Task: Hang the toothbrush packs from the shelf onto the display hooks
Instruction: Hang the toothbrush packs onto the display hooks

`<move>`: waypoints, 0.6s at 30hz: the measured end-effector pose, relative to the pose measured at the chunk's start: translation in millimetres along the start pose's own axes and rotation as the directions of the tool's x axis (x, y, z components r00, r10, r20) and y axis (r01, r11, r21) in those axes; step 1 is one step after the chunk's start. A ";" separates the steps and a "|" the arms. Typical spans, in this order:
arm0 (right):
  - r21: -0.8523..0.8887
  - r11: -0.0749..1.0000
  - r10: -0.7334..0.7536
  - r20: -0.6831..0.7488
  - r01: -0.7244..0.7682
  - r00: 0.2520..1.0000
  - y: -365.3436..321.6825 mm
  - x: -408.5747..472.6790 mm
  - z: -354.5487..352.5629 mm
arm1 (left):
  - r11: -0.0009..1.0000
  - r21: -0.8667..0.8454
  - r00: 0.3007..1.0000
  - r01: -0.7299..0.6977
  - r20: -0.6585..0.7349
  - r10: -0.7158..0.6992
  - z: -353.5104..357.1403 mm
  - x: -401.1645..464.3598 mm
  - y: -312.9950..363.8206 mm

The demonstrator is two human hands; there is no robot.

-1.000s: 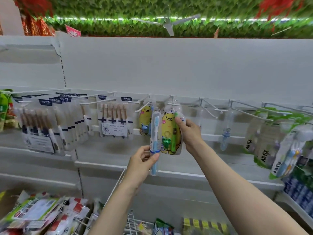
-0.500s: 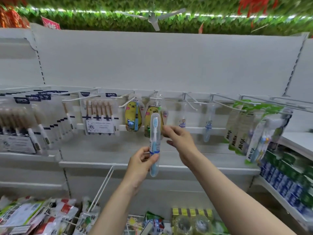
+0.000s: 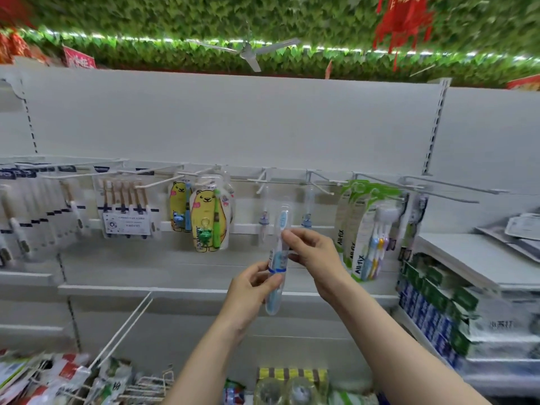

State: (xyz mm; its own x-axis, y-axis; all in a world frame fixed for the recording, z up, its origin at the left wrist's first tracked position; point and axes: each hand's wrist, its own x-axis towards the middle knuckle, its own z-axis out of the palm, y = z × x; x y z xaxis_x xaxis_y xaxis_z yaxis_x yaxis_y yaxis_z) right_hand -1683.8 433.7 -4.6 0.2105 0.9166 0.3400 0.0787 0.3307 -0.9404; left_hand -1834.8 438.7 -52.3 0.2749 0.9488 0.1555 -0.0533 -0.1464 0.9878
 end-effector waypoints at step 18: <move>0.010 0.999 -0.034 -0.021 0.034 0.999 -8.2 8.3 -92.3 | 0.999 0.001 0.999 -0.041 -0.026 0.041 96.4 6.0 8.1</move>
State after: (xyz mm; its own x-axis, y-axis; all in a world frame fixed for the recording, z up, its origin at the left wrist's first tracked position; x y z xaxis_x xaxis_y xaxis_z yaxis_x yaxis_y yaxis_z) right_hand -1592.8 417.9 6.2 0.2283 0.8998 0.3718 0.0766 0.3641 -0.9282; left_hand -1741.0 416.2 -42.4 0.2471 0.9491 0.1953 -0.0639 -0.1852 0.9806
